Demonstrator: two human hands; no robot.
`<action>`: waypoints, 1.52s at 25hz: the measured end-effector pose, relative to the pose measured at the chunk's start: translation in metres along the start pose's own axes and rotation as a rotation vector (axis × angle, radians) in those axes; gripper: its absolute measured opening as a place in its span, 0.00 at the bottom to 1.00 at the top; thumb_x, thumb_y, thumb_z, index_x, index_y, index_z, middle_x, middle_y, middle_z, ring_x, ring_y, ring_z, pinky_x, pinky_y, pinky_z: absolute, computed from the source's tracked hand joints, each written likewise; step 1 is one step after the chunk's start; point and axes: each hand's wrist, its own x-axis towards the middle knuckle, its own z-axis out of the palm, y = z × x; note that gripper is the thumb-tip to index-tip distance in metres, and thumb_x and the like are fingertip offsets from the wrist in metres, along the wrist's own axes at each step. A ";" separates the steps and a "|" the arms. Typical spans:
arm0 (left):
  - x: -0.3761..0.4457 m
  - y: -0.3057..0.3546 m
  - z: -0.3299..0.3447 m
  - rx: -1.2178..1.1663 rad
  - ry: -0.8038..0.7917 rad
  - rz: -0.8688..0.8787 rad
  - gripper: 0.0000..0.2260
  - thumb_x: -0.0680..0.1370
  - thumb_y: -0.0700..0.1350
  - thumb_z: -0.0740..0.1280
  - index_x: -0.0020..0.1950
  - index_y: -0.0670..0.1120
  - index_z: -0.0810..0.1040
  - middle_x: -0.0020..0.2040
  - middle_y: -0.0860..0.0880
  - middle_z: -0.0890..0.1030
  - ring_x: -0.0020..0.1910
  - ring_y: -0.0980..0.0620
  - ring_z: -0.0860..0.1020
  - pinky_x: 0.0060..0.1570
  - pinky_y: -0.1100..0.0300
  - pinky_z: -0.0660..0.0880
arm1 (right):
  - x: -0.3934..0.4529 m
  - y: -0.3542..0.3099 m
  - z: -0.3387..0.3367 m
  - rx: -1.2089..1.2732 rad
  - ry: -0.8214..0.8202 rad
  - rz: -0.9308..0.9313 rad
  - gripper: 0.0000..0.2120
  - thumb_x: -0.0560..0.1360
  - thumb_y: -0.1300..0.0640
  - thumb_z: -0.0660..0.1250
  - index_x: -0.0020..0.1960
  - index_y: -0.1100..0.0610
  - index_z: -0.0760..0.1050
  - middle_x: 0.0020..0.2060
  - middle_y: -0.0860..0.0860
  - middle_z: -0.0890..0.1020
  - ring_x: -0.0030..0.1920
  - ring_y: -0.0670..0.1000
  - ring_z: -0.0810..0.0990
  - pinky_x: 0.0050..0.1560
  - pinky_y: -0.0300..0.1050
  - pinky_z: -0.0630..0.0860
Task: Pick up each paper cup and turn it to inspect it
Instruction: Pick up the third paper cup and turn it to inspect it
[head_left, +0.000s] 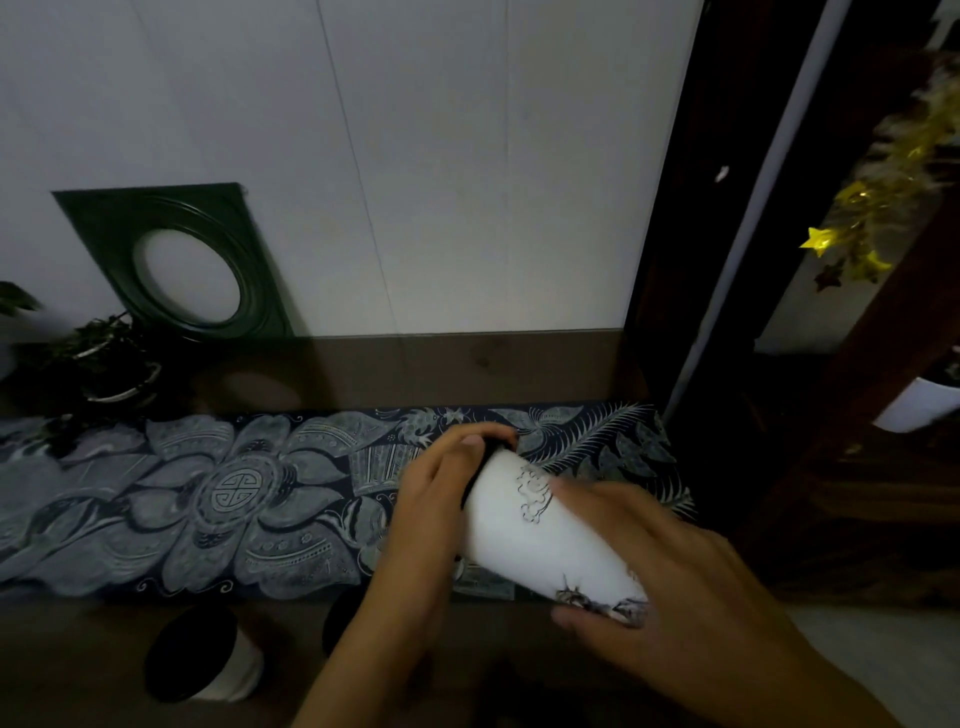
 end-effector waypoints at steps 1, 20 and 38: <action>-0.004 0.001 -0.001 0.010 -0.036 0.032 0.15 0.76 0.56 0.62 0.51 0.53 0.87 0.54 0.51 0.87 0.52 0.51 0.84 0.48 0.58 0.81 | 0.000 -0.007 -0.008 0.278 -0.041 0.094 0.37 0.62 0.33 0.72 0.69 0.29 0.63 0.63 0.32 0.73 0.55 0.39 0.80 0.46 0.42 0.82; -0.015 -0.002 -0.001 -0.009 -0.104 0.045 0.18 0.77 0.59 0.61 0.57 0.54 0.85 0.57 0.51 0.86 0.53 0.51 0.84 0.47 0.60 0.82 | -0.027 0.002 -0.006 1.109 -0.297 0.578 0.17 0.79 0.45 0.64 0.53 0.61 0.75 0.55 0.60 0.82 0.37 0.52 0.81 0.31 0.34 0.74; -0.007 -0.002 0.020 -0.064 -0.049 -0.013 0.20 0.71 0.61 0.64 0.51 0.52 0.87 0.52 0.48 0.88 0.51 0.46 0.85 0.50 0.47 0.82 | -0.014 0.010 -0.011 -0.129 0.056 -0.091 0.41 0.64 0.31 0.66 0.74 0.37 0.57 0.66 0.36 0.68 0.56 0.42 0.78 0.48 0.41 0.80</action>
